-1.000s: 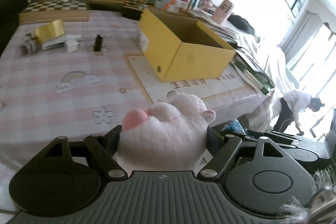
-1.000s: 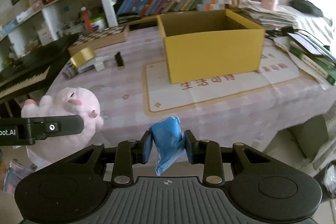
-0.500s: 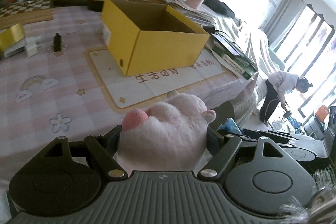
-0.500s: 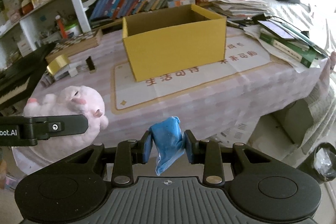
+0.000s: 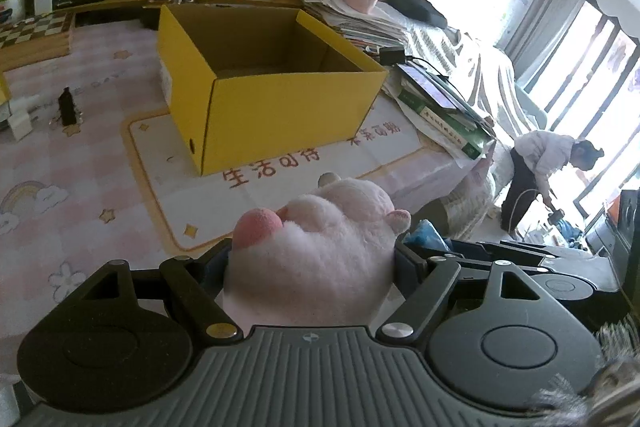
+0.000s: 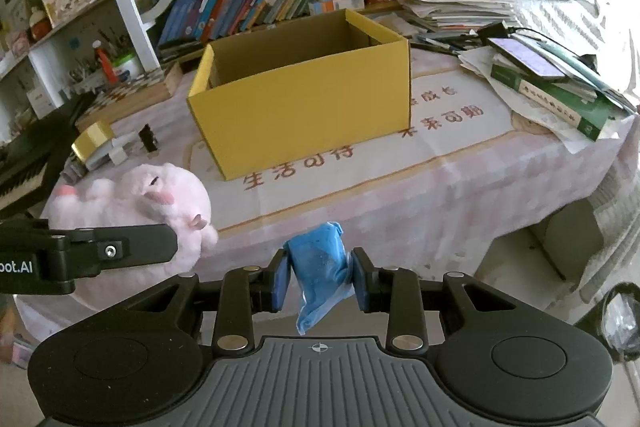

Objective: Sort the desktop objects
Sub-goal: 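Carry the pig and blue cloth in both tools toward the yellow box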

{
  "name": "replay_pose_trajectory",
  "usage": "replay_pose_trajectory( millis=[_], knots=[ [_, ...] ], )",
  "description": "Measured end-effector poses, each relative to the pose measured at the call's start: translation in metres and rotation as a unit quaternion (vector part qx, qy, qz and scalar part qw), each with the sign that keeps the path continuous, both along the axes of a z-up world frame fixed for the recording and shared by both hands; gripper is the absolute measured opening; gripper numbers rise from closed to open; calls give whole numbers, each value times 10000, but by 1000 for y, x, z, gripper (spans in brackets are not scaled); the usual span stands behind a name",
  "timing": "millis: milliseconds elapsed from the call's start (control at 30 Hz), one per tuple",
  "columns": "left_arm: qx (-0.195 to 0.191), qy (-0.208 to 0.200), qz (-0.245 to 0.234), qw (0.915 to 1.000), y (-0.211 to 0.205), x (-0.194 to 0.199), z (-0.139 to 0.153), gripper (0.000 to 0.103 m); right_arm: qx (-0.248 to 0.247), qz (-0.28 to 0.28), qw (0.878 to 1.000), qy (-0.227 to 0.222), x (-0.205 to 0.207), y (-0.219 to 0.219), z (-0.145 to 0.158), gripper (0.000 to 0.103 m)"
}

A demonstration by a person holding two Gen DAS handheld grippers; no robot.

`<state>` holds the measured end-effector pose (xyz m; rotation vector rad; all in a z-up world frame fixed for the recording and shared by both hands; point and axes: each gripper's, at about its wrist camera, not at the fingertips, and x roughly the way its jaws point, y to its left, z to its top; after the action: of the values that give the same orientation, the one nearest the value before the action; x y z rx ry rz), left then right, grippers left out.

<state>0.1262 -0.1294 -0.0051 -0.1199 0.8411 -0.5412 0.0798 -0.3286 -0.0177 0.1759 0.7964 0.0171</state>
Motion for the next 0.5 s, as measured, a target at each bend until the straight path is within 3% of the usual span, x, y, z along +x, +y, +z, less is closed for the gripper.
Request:
replay_pose_trajectory(
  millis=[500],
  knots=[
    [38, -118, 503, 9987, -55, 41, 2, 78, -29, 632, 9980, -86, 66, -53, 3, 33]
  ],
)
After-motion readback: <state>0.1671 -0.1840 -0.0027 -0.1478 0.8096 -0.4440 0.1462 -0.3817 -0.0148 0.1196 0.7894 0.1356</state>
